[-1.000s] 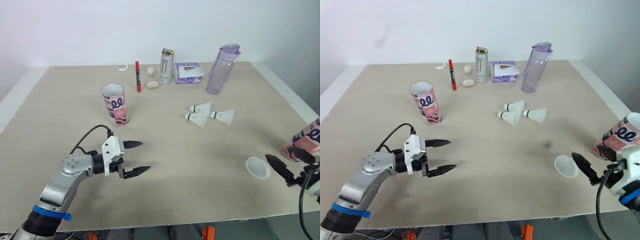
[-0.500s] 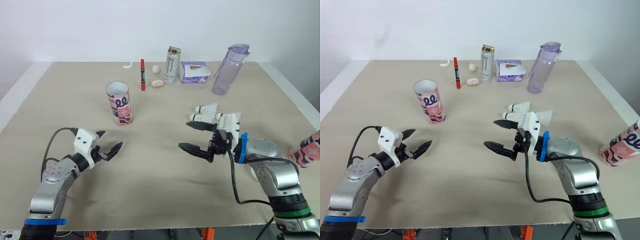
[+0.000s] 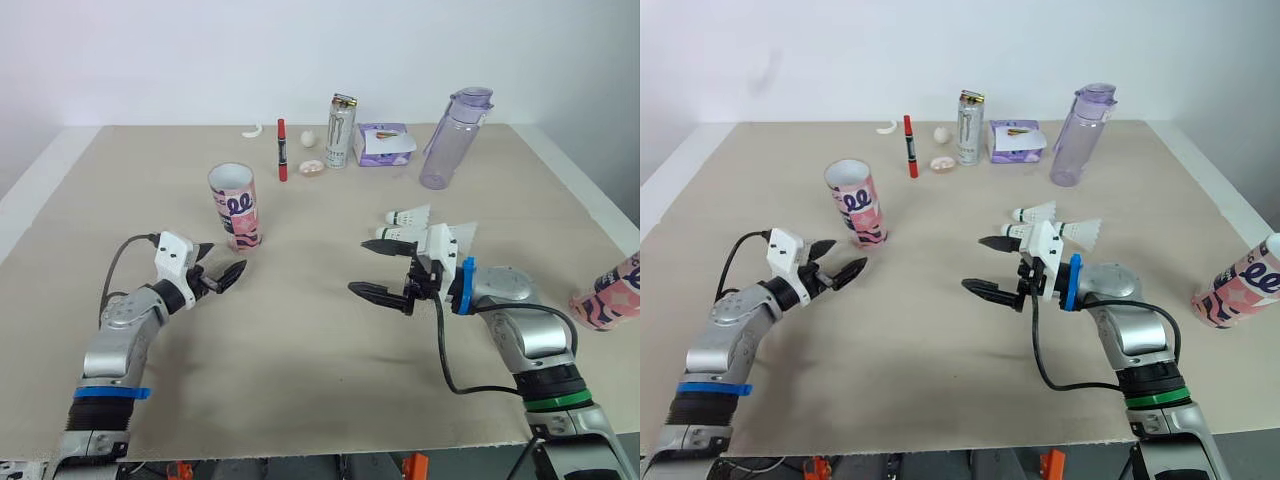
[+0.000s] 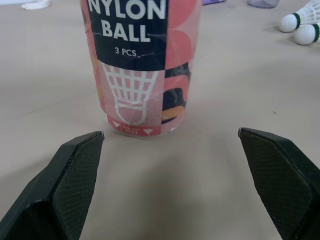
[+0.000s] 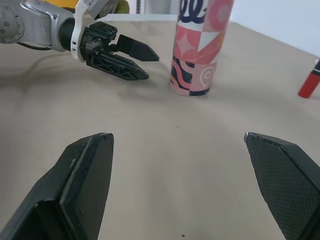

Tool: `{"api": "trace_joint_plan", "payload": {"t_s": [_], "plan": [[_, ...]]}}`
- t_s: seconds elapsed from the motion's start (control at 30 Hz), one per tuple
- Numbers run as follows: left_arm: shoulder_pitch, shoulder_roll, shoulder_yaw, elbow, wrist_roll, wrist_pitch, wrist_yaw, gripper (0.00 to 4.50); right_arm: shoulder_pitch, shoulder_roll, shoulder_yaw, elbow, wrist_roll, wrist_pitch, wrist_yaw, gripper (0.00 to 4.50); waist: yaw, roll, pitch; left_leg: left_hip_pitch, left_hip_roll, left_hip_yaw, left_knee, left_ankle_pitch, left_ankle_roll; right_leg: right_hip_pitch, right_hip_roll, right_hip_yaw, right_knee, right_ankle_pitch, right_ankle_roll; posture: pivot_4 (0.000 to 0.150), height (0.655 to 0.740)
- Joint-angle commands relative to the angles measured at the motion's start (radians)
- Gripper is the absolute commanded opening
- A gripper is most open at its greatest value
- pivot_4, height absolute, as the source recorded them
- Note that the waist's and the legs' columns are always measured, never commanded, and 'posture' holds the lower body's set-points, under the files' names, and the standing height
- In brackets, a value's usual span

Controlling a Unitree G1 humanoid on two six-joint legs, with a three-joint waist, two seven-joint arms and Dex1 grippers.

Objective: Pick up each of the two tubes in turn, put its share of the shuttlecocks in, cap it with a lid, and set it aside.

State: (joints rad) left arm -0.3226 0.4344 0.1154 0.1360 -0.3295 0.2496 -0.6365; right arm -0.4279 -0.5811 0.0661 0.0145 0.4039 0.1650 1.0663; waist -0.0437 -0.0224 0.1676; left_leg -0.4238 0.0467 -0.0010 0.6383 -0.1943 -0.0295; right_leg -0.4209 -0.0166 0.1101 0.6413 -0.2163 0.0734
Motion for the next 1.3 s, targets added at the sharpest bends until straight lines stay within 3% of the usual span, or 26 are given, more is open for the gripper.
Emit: {"api": "trace_joint_plan", "payload": {"t_s": [0.03,0.37,1.3], "plan": [[-0.047,-0.009,-0.001,0.031,0.015,-0.026,0.007,4.5,-0.007,-0.004,-0.032,-0.024,-0.005,-0.013,-0.013,4.49,0.0,0.0,0.0,0.0,0.0,0.0,0.0,0.0,0.0,0.0,0.0,0.0,0.001,0.0,0.0,0.15,0.74],[-0.195,-0.022,-0.033,0.258,0.1,-0.129,0.01,4.5,-0.002,-0.007,-0.041,-0.045,-0.021,-0.005,-0.066,4.49,0.0,0.0,0.0,0.001,0.0,-0.001,0.001,0.001,-0.001,-0.001,0.001,0.0,0.004,0.0,0.0,0.15,0.74],[-0.556,-0.083,-0.035,0.869,0.19,-0.437,-0.051,4.5,0.066,-0.042,-0.067,-0.147,-0.024,0.041,-0.132,4.49,0.0,-0.001,0.001,0.0,-0.001,-0.002,0.0,0.001,-0.001,-0.001,0.001,0.0,0.004,-0.001,0.0,0.15,0.74]]}}
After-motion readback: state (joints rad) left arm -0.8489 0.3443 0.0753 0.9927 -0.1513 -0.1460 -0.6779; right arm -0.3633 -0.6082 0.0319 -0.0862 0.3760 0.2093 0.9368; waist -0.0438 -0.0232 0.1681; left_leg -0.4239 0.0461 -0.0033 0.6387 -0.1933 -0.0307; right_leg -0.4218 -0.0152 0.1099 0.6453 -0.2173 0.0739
